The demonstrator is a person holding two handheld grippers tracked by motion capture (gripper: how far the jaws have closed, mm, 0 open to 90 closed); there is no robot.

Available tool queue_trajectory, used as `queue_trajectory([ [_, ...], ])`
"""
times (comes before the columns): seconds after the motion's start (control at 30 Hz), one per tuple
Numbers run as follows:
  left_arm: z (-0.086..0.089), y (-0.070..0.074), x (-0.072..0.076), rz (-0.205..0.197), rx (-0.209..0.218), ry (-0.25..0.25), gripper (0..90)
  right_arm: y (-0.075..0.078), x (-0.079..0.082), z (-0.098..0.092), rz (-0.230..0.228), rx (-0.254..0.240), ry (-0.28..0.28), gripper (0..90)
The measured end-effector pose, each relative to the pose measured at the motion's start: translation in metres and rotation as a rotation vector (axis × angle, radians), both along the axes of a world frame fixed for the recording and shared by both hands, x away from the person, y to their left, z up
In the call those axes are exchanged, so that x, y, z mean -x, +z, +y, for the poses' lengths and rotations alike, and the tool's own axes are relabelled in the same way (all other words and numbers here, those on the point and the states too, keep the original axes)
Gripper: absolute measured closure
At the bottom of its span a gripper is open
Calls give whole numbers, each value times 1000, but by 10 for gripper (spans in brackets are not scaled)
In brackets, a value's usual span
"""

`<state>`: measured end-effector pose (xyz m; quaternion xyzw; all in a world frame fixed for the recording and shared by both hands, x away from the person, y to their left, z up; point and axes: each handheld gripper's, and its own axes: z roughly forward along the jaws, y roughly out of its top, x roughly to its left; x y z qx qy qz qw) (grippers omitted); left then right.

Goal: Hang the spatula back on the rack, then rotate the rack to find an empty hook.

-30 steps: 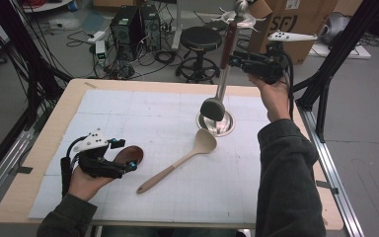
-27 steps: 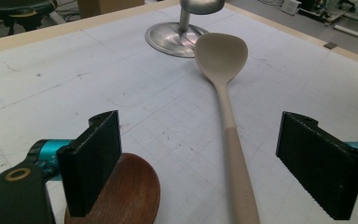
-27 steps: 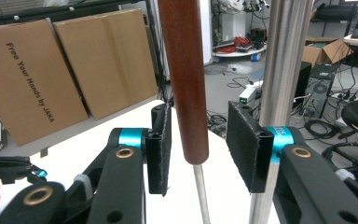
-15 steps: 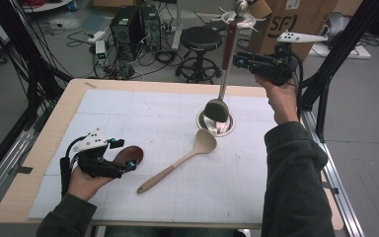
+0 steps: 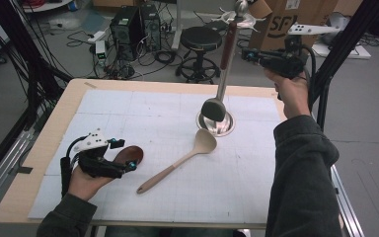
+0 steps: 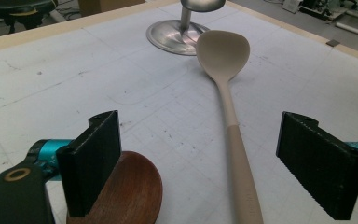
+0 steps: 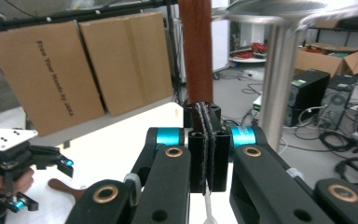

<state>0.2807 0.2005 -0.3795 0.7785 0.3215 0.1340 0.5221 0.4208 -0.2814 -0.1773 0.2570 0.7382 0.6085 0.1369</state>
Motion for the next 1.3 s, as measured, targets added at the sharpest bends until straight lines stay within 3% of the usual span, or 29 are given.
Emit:
queue_trajectory([
  [0.4, 0, 0, 0, -1, 2, -1, 146, 19, -1, -13, -22, -9, -13, 897],
  [0.97, -1, 0, 0, -1, 3, -7, 146, 31, -5, -31, -39, -12, -74, 897],
  [1.3, -1, -1, -1, 1, 0, -6, 145, 34, -14, -30, -38, -18, -76, 897],
])
